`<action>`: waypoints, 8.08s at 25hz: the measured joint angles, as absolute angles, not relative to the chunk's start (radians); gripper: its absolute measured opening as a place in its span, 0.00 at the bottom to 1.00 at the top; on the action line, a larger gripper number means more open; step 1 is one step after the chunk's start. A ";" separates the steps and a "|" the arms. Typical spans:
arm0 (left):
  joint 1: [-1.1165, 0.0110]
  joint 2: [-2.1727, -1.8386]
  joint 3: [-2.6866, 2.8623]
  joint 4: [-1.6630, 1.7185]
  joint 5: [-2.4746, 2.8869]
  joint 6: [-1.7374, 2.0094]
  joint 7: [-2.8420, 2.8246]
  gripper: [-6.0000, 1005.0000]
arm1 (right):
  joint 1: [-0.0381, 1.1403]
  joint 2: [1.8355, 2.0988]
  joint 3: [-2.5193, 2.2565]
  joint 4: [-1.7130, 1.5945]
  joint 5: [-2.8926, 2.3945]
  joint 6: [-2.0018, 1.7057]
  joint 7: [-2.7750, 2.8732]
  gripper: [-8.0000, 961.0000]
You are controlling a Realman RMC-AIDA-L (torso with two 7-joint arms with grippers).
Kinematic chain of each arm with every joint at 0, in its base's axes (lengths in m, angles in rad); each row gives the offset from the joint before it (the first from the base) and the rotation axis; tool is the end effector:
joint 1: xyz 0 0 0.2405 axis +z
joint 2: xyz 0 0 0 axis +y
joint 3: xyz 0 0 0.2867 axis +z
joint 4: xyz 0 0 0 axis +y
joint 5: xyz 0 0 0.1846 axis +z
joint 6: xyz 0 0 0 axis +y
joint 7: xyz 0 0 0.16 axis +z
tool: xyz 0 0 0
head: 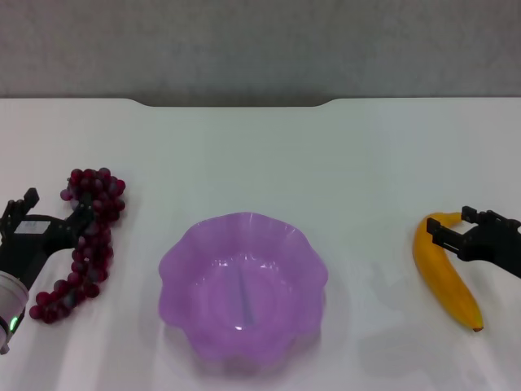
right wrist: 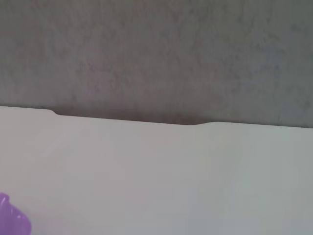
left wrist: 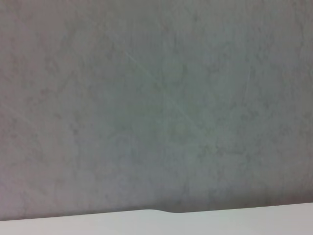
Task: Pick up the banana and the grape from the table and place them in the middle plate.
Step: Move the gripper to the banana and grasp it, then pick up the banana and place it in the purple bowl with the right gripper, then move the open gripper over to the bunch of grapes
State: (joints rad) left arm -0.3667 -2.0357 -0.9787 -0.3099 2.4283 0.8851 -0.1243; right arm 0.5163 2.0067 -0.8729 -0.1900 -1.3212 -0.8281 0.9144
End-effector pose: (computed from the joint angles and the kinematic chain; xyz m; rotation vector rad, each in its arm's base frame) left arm -0.3609 0.3438 -0.0252 -1.6495 -0.7014 -0.5370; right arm 0.3681 0.3672 -0.0301 -2.0502 0.8611 0.4085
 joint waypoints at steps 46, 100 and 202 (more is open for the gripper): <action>-0.367 -2.037 -0.977 -0.310 2.426 0.885 -0.124 0.88 | 0.517 2.011 -0.953 -0.095 -1.336 -0.696 0.923 0.59; -0.367 -2.032 -0.981 -0.301 2.422 0.885 -0.155 0.87 | 0.559 2.008 -1.146 -0.418 -1.385 -1.152 1.088 0.56; -0.360 -2.035 -0.979 -0.302 2.420 0.888 -0.164 0.87 | 0.535 2.011 -1.739 -0.940 -1.558 -0.625 1.446 0.73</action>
